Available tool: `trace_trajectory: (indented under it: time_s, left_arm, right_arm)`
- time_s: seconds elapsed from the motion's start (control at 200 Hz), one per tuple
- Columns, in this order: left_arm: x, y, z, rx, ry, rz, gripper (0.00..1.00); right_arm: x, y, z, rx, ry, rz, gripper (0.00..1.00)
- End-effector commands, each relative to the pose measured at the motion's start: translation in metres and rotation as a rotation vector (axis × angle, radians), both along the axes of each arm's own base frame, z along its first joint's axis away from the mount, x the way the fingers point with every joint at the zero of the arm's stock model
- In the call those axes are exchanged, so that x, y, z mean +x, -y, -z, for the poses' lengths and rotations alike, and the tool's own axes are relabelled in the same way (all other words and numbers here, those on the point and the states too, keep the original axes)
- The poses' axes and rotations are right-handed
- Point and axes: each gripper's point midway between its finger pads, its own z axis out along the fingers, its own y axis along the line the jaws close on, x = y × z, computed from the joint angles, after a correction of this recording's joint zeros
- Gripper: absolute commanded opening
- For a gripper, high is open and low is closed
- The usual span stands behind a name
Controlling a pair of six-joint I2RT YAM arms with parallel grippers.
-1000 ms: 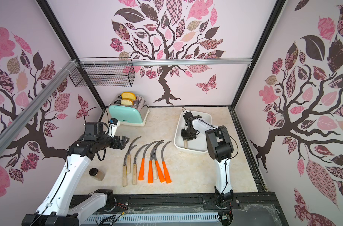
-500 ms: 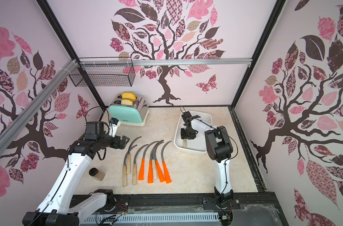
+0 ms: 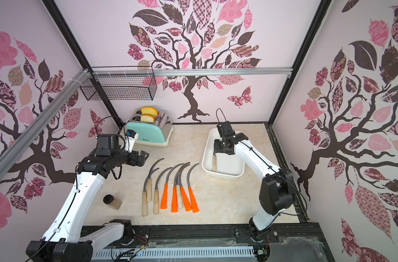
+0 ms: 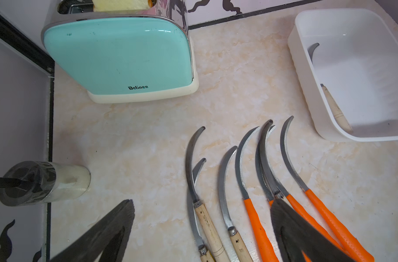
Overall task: Put small sickles into storage boxes
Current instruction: Place the sickle in the storage box, then pick up the sickle at the center of the board.
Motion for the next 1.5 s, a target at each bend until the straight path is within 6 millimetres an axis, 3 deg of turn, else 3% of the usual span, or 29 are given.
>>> trace_trajectory:
  time_s: [0.0,0.095,0.265,0.425,0.6,0.925,1.19,1.495]
  left_arm:
    - [-0.001,-0.001,-0.009,0.018,0.001,-0.001,0.98]
    - [-0.003,-0.001,-0.008,-0.001,-0.003,-0.011,0.98]
    - [-0.011,-0.001,0.01,-0.014,-0.081,-0.029,0.98]
    - [-0.016,-0.008,0.014,0.016,-0.067,-0.052,0.98]
    - [-0.026,-0.013,0.009,0.052,-0.06,-0.046,0.98]
    - [-0.045,-0.021,0.034,0.111,-0.088,-0.046,0.98]
    - [-0.029,-0.014,0.039,0.05,-0.058,-0.059,0.98]
    - [-0.016,-0.009,0.046,0.007,-0.074,-0.069,0.98]
  right_arm:
    - [-0.047,-0.017,0.001,-0.018,-0.028,-0.065,0.5]
    - [-0.085,-0.024,0.002,0.042,-0.052,-0.09,0.5]
    - [-0.147,-0.043,0.002,0.138,-0.072,-0.179,0.49]
    - [-0.18,-0.052,0.015,0.132,-0.109,-0.231,0.49]
    - [-0.192,-0.062,0.03,0.15,-0.156,-0.25,0.49]
    - [-0.205,-0.085,0.068,0.116,-0.229,-0.304,0.48]
    - [-0.204,-0.118,0.097,-0.004,-0.271,-0.328,0.46]
    - [-0.195,-0.14,0.109,-0.024,-0.292,-0.329,0.48]
